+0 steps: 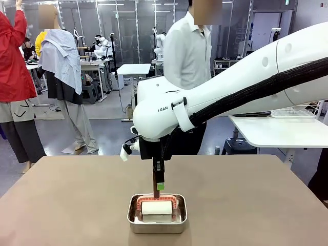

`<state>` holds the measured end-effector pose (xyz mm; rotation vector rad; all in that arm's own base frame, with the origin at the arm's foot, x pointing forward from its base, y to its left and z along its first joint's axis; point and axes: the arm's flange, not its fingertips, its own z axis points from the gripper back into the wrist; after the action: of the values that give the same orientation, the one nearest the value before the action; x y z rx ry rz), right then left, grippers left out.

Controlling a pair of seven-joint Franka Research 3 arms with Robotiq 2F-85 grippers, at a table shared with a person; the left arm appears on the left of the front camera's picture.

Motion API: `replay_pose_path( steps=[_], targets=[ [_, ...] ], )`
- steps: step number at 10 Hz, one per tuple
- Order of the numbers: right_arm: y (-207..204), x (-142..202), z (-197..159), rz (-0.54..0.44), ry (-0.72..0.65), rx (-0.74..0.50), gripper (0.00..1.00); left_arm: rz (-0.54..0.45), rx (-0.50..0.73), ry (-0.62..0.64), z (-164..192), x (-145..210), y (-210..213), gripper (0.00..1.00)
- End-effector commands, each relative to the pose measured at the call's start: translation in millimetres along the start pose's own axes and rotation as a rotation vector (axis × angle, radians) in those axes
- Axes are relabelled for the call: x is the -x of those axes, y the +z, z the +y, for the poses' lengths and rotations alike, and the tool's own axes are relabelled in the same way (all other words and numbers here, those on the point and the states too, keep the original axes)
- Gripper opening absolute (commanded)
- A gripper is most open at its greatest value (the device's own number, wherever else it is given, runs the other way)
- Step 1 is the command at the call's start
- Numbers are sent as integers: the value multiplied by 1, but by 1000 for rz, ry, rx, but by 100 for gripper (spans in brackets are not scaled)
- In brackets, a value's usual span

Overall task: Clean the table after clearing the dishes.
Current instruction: Place the Lint Roller back on top of the Airtight Container.

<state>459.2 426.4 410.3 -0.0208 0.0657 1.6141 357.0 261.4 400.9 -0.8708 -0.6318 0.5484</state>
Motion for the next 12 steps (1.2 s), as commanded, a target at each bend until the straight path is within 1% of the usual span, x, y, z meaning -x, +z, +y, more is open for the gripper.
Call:
replay_pose_path(
  steps=[1,7,8,9,12],
  targets=[
    [9,2,7,-18,18,19,100,-9,9,8,-1,-1,2,100],
    [15,3,3,-19,-1,25,100,-9,9,8,-1,-1,2,100],
    [11,10,-3,106,-160,82,100,-9,9,8,-1,-1,2,100],
    [12,0,0,-11,-1,18,100,-9,9,8,-1,-1,2,100],
    [12,0,0,-11,-1,18,100,-9,9,8,-1,-1,2,100]
  ],
)
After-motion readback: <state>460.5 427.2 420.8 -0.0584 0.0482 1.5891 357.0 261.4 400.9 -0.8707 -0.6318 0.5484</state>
